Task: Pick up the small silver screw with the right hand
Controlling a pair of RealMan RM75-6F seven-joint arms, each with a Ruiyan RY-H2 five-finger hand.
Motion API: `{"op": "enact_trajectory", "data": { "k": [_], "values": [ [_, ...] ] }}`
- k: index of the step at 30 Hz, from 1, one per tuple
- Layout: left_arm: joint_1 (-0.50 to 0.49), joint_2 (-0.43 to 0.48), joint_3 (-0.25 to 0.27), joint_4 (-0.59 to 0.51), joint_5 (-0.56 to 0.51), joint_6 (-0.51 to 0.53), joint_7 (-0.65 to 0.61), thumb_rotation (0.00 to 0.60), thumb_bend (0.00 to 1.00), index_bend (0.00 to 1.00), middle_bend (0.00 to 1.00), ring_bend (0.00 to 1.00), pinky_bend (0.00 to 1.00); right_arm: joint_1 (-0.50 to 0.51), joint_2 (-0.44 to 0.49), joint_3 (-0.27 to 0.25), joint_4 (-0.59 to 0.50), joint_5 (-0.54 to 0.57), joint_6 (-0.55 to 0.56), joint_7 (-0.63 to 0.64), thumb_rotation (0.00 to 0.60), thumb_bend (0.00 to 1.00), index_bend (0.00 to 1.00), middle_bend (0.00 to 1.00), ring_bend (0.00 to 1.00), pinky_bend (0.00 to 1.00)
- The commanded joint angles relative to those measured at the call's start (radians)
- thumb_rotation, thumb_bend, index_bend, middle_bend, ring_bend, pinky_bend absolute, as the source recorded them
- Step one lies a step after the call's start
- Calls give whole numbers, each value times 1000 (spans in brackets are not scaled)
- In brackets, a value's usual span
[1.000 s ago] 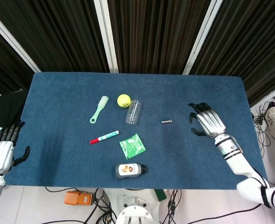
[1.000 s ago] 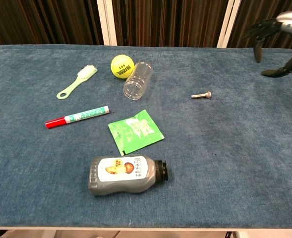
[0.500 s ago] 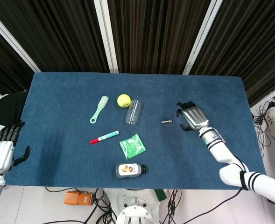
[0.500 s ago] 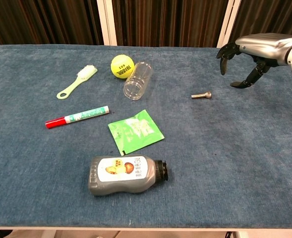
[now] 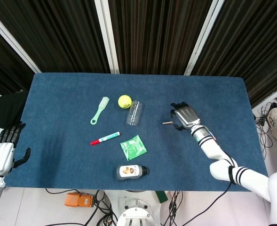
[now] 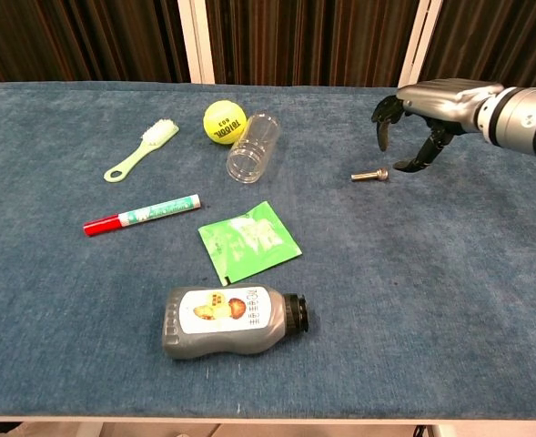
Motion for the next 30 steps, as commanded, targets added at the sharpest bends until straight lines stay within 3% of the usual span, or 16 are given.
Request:
{"op": "enact_trajectory", "data": {
  "k": [1,30],
  "values": [
    [0,0,0,0,0,0,-1,600,409,47,5,0,68,8,-12,-6,10,2,-4,-3,600,480,524,219,254,209],
    [1,3,-2,-2,-8,-1,-7,600,409,47,5,0,68,80,-117,-21,173,32,-80,30,600,492,556,219,254,209]
  ]
}}
